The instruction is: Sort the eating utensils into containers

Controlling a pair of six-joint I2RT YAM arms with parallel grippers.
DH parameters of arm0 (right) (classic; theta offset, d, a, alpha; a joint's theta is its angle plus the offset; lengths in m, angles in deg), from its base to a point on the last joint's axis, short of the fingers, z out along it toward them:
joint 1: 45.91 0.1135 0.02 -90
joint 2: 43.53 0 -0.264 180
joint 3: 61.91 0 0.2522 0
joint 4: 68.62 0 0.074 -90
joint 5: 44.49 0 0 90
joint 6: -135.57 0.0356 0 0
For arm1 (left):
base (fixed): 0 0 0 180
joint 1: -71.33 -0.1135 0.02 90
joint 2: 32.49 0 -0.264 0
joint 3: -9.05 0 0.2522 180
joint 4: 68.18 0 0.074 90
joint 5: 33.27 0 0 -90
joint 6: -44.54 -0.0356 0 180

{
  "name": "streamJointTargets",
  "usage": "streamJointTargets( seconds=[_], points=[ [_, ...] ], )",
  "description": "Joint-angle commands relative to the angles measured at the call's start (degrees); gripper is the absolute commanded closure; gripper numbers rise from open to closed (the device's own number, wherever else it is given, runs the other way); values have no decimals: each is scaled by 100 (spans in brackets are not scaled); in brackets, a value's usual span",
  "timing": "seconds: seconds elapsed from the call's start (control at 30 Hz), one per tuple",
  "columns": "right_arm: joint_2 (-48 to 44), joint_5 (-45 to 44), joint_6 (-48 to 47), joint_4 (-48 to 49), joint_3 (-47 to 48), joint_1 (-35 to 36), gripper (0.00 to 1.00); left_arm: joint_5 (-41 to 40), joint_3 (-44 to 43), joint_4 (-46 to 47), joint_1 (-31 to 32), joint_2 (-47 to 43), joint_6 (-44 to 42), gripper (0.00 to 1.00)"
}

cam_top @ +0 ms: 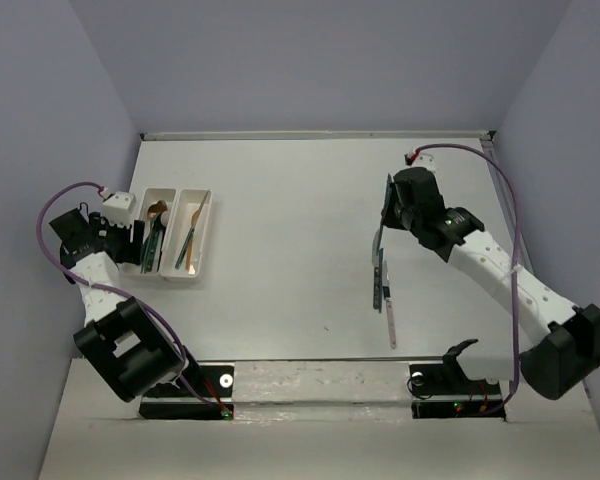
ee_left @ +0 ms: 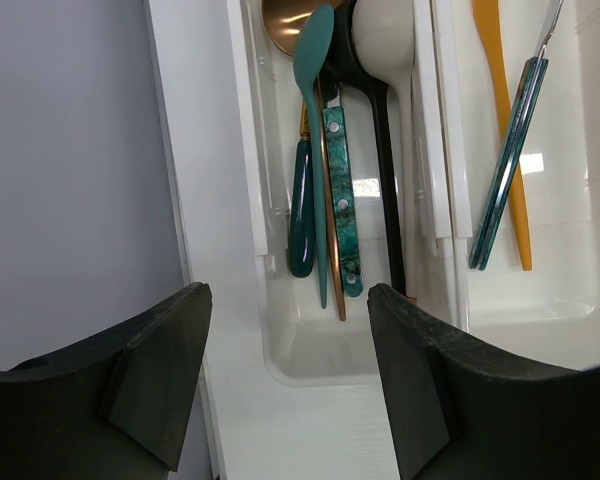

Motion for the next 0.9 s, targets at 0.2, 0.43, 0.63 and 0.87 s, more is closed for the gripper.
streamJointTargets(
  seconds=[0.2,0.43,0.63,0.87],
  points=[
    [1483,1076,1384,4869,817,2115,100,132,-36,186,-3,-81,253,24],
    [4657,2088,2131,5339,4006,2748,100,-281,148,248,-3,-231,-46,24],
    [6389,2080,3123,5234,5731,2854,100,-317,131,239,-3,-257,-64,24],
    [7665,1386,3169,4356,7155,3048,100,-255,157,239,-3,-204,-55,24]
  ],
)
